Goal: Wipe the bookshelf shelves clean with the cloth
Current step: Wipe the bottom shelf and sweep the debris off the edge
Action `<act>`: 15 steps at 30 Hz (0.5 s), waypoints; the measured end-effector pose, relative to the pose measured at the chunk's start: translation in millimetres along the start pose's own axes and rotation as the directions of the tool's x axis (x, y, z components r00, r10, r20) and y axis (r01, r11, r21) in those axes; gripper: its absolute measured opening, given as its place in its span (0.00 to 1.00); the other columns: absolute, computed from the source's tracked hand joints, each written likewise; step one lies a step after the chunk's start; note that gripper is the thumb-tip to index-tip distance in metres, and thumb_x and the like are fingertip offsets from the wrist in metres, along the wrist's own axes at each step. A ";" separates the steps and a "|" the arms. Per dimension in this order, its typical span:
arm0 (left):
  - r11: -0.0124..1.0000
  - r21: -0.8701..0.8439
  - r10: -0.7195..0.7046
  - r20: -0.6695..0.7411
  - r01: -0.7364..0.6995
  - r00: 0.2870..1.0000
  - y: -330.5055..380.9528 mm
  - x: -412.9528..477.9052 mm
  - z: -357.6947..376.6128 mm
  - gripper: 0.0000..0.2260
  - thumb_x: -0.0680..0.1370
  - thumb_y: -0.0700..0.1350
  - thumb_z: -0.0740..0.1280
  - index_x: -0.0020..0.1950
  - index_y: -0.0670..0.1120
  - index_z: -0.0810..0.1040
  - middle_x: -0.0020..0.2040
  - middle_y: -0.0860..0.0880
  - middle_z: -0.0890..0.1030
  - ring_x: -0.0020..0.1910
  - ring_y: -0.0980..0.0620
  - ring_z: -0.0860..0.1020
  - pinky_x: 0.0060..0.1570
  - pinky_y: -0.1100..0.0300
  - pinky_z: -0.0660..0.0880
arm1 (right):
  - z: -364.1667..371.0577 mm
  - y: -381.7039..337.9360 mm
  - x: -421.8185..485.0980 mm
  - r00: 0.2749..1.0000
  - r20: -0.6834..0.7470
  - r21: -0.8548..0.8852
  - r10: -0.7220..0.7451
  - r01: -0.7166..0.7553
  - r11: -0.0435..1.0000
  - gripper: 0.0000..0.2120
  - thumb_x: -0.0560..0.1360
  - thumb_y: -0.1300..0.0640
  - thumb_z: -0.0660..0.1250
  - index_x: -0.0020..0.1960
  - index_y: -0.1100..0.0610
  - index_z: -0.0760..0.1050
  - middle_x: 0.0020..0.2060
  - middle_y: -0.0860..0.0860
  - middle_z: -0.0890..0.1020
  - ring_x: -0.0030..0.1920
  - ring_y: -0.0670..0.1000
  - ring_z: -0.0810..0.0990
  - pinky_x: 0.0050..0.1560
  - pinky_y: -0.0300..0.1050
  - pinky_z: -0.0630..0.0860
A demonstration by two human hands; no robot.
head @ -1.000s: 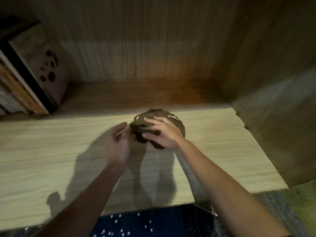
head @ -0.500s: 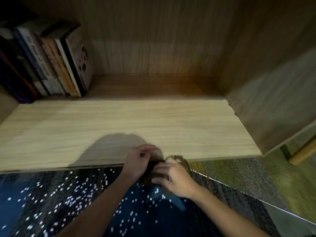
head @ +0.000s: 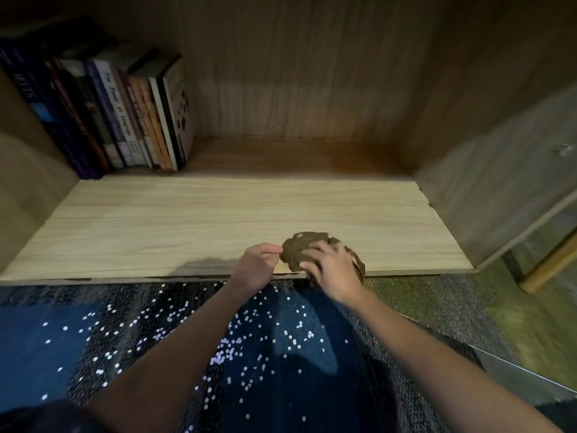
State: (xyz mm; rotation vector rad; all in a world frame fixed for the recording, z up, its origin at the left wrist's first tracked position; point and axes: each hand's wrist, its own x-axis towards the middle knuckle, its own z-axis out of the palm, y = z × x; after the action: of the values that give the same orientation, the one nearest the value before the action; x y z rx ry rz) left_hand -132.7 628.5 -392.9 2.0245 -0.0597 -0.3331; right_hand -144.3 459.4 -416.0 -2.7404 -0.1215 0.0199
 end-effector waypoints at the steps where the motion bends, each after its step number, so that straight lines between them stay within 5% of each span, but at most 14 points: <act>1: 1.000 -0.010 -0.028 0.018 0.028 0.999 -1.5 -1.1 1.0 0.13 0.80 0.38 0.58 0.62 0.39 0.74 0.56 0.44 0.77 0.45 0.54 0.74 0.44 0.67 0.71 | 5.3 -3.5 -7.2 0.999 0.015 -0.028 -0.030 0.030 0.999 0.19 0.77 0.46 0.57 0.65 0.50 0.71 0.62 0.45 0.73 0.62 0.52 0.66 0.65 0.51 0.64; 5: 0.991 -0.066 -0.115 0.065 0.120 0.991 -6.1 -8.4 3.7 0.10 0.80 0.38 0.58 0.52 0.40 0.78 0.47 0.48 0.77 0.48 0.50 0.73 0.53 0.55 0.74 | 10.8 -14.7 -29.2 0.979 0.132 0.222 -0.158 0.126 0.967 0.13 0.77 0.52 0.61 0.58 0.55 0.77 0.53 0.50 0.78 0.54 0.52 0.73 0.60 0.46 0.67; 8: 0.948 -0.202 -0.223 0.126 0.246 0.967 -3.1 -12.9 6.0 0.11 0.79 0.41 0.61 0.37 0.43 0.75 0.37 0.48 0.75 0.37 0.53 0.74 0.35 0.60 0.78 | 11.3 -13.2 -36.3 0.992 0.092 0.341 -0.086 0.050 0.939 0.12 0.76 0.51 0.63 0.56 0.54 0.79 0.49 0.50 0.77 0.52 0.51 0.74 0.59 0.48 0.69; 11: 0.923 -0.225 -0.267 0.209 0.312 0.941 -2.1 -13.4 5.4 0.09 0.77 0.44 0.66 0.40 0.39 0.78 0.37 0.44 0.78 0.34 0.52 0.76 0.27 0.65 0.76 | 10.4 -17.4 -45.6 0.996 0.083 0.456 -0.043 0.001 0.890 0.14 0.75 0.52 0.65 0.59 0.52 0.77 0.50 0.53 0.73 0.53 0.48 0.71 0.57 0.35 0.66; 14: 0.956 -0.152 -0.218 0.201 0.251 0.955 2.3 -12.7 -1.9 0.02 0.73 0.36 0.69 0.43 0.38 0.80 0.38 0.44 0.79 0.34 0.51 0.76 0.32 0.66 0.74 | 0.2 -19.0 -51.1 0.970 0.228 0.530 -0.087 -0.049 0.847 0.14 0.74 0.52 0.66 0.60 0.50 0.76 0.51 0.51 0.70 0.51 0.41 0.69 0.52 0.27 0.62; 15: 0.972 -0.107 -0.185 0.204 0.209 0.961 3.7 -11.4 -6.1 0.06 0.71 0.35 0.70 0.48 0.37 0.80 0.40 0.44 0.80 0.36 0.50 0.77 0.35 0.66 0.73 | -4.6 -17.1 -51.2 0.959 0.267 0.551 -0.091 -0.075 0.831 0.13 0.74 0.50 0.66 0.58 0.48 0.77 0.52 0.49 0.70 0.51 0.39 0.69 0.53 0.29 0.63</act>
State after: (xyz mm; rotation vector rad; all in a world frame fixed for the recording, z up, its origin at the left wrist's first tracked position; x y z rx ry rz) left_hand -141.7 634.2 -384.7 1.8691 0.0431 -0.6443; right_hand -196.5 468.9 -405.4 -2.1304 -0.1753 0.3877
